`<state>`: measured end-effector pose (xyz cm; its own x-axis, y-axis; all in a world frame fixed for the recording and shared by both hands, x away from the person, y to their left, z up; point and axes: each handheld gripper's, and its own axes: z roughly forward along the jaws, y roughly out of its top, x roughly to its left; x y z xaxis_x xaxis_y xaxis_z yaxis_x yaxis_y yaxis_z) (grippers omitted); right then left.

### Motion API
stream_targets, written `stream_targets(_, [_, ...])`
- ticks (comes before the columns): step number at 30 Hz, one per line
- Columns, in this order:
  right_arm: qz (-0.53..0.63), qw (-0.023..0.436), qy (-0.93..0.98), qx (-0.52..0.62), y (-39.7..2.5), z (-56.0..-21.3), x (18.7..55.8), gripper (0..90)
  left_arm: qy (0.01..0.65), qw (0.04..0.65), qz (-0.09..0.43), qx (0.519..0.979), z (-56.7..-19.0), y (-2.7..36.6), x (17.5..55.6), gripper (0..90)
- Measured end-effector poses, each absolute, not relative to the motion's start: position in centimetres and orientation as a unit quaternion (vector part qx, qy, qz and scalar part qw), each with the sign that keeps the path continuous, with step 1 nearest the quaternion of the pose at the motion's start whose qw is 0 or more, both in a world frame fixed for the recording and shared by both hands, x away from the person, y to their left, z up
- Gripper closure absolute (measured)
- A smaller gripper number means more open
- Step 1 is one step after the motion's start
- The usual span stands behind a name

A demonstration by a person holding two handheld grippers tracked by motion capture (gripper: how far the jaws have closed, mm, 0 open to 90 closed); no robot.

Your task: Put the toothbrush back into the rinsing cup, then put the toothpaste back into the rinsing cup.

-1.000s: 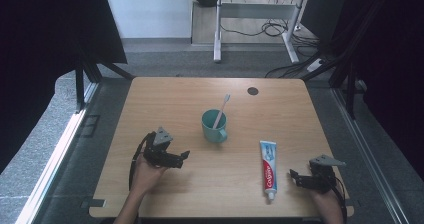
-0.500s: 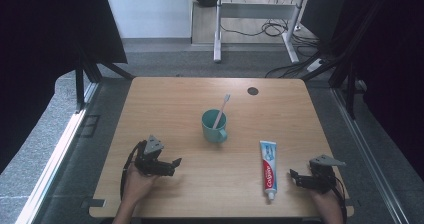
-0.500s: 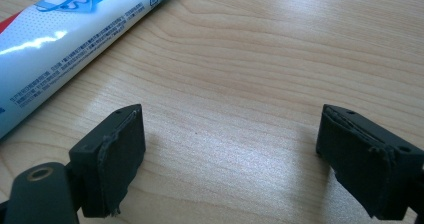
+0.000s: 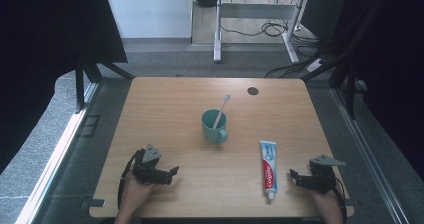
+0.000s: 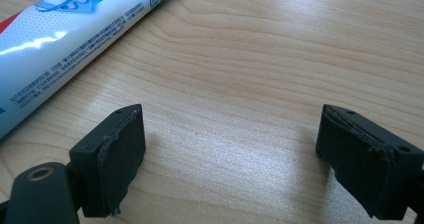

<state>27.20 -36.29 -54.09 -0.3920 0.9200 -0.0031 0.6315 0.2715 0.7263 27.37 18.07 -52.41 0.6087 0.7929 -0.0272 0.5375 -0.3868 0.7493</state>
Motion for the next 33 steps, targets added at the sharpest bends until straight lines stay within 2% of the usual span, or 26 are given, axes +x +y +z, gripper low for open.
stream_targets(16, [0.329, 0.219, 0.766, 0.507, -36.3, -54.1, 27.2, 12.0, 0.406, 0.32, 0.151, 0.843, -54.4, 17.5, 27.1, 0.0])
stream_targets(33, [0.331, 0.218, 0.766, 0.506, -36.3, -54.1, 27.2, 12.2, 0.413, 0.326, 0.145, 0.838, -54.6, 17.5, 27.2, 0.0])
